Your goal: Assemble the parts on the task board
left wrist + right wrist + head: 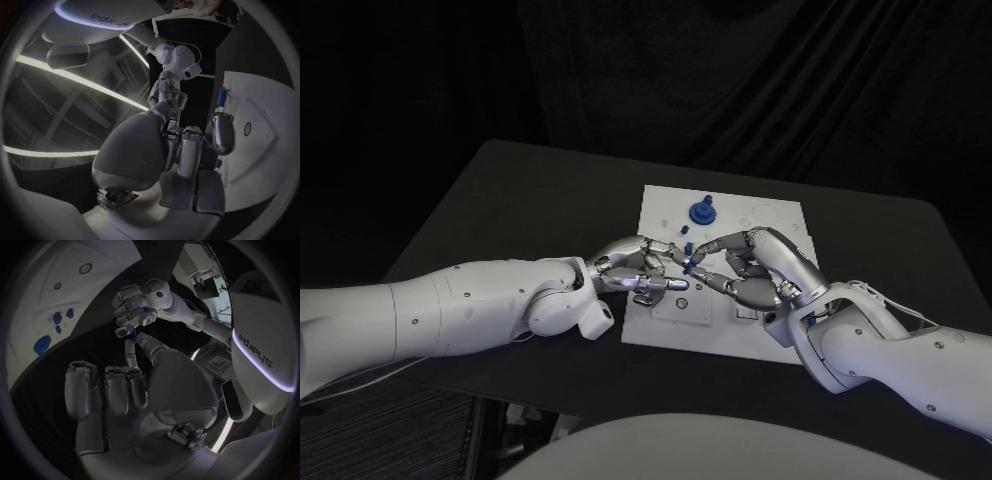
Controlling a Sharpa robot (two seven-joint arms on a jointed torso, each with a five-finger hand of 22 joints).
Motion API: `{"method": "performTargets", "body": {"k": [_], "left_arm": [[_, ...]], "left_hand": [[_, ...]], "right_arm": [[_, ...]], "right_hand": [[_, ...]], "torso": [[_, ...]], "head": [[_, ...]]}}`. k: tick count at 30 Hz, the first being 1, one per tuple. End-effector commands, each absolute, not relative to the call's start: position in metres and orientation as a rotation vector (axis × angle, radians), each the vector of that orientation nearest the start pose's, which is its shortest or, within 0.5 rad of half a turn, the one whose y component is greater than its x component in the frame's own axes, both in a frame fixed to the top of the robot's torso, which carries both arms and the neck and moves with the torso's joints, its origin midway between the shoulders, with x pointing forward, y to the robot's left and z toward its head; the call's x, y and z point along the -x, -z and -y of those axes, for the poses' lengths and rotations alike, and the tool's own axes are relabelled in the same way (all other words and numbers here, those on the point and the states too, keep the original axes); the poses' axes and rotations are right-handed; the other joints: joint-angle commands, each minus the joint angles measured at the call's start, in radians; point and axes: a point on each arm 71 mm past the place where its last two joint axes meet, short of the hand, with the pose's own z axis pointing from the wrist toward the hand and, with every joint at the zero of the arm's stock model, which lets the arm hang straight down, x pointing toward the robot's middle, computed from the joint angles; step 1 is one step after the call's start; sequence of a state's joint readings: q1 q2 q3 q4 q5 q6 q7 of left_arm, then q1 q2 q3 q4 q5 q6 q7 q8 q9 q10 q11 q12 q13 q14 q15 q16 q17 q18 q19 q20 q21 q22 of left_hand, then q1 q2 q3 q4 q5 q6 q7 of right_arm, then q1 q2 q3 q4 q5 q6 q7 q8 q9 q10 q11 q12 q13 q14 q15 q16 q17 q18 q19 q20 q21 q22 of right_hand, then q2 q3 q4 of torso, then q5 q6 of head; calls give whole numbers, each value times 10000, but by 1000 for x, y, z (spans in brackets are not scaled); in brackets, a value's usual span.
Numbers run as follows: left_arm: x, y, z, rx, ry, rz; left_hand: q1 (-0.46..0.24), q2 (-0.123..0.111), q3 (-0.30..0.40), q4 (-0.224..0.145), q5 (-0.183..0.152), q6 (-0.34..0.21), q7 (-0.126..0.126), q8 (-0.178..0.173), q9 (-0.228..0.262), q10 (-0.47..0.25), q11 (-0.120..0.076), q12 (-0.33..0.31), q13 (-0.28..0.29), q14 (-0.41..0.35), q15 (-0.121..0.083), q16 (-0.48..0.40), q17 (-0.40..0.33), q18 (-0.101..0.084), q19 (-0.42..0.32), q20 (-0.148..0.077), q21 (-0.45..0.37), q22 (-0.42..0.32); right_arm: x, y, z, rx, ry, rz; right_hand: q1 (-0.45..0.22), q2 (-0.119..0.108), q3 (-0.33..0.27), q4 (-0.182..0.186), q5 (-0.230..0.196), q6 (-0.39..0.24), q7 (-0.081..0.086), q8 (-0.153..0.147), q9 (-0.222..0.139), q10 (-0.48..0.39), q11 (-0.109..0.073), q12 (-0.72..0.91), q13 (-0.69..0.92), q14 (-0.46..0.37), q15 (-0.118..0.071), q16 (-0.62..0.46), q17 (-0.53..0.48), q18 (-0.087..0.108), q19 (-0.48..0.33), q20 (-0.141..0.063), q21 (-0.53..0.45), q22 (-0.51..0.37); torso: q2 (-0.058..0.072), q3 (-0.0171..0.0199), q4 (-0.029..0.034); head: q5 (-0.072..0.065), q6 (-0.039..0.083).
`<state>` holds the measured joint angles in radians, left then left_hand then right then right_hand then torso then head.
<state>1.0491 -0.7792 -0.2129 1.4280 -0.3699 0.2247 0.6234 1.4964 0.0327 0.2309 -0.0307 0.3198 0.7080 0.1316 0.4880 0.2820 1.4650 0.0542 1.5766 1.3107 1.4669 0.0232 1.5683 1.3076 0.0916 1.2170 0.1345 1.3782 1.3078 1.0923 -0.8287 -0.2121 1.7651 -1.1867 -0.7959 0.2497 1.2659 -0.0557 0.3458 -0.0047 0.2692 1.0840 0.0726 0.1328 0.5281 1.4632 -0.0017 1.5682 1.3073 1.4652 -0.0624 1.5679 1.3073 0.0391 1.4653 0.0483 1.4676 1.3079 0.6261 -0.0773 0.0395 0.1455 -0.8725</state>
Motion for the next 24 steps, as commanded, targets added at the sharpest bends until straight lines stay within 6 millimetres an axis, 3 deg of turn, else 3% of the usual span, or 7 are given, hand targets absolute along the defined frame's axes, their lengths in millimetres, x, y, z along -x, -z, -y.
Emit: {"method": "performTargets", "body": {"k": [1,7,13,20,24], "left_arm": [[-413,294,-174,6637,19929,-18811],[-413,295,-174,6668,19819,-18929],[-414,296,-174,6686,19759,-18989],[-414,296,-175,6668,19809,-18901],[-414,295,-175,6652,19851,-18812]], "left_hand": [[-136,5,-22,-11,-109,-99,36,-34,39,1058,102,-58,2601,1039,50,25,2632,-150,-33,52,-34,1251],[-298,83,-74,140,-299,-190,187,-111,59,1058,203,-58,2601,1039,124,25,2632,-149,-57,109,-73,1248],[-474,145,-161,417,-564,-289,296,-418,-75,1058,311,-58,2601,1039,233,25,2632,-127,-163,215,-183,1209],[-541,270,-185,708,-682,-177,305,-661,-185,1058,337,-58,2601,1039,271,25,2632,-124,-146,270,-218,1212],[-568,263,-283,1008,-952,-52,265,-907,-284,1058,314,-58,2601,1039,265,25,2632,-116,-125,284,-252,1215]], "right_arm": [[-377,229,133,-152,-11918,-14097],[-377,229,133,-140,-11921,-14116],[-377,229,134,-132,-11921,-14153],[-377,229,134,-126,-11917,-14200],[-377,230,134,-135,-11895,-14234]], "right_hand": [[94,42,42,-2,34,46,7,53,16,1076,67,26,2635,1056,74,29,2635,-127,538,69,-26,2283],[98,41,41,-3,34,45,8,52,16,1076,68,26,2635,1056,75,29,2635,-127,539,69,-25,2284],[98,41,41,-3,34,45,8,52,16,1076,68,26,2635,1056,75,29,2635,-127,539,69,-25,2284],[107,38,37,-3,32,38,13,47,18,1076,72,26,2635,1056,76,29,2635,-125,534,70,-32,2281],[107,38,37,-3,32,38,13,47,18,1076,72,26,2635,1056,76,29,2635,-125,534,70,-32,2281]], "torso": [[4,-1,1],[5,2,-3],[0,1,-3],[-3,3,-6],[-2,1,-4]], "head": [[-7,-2],[-14,-2],[-16,-2],[-7,-2],[4,-2]]}}
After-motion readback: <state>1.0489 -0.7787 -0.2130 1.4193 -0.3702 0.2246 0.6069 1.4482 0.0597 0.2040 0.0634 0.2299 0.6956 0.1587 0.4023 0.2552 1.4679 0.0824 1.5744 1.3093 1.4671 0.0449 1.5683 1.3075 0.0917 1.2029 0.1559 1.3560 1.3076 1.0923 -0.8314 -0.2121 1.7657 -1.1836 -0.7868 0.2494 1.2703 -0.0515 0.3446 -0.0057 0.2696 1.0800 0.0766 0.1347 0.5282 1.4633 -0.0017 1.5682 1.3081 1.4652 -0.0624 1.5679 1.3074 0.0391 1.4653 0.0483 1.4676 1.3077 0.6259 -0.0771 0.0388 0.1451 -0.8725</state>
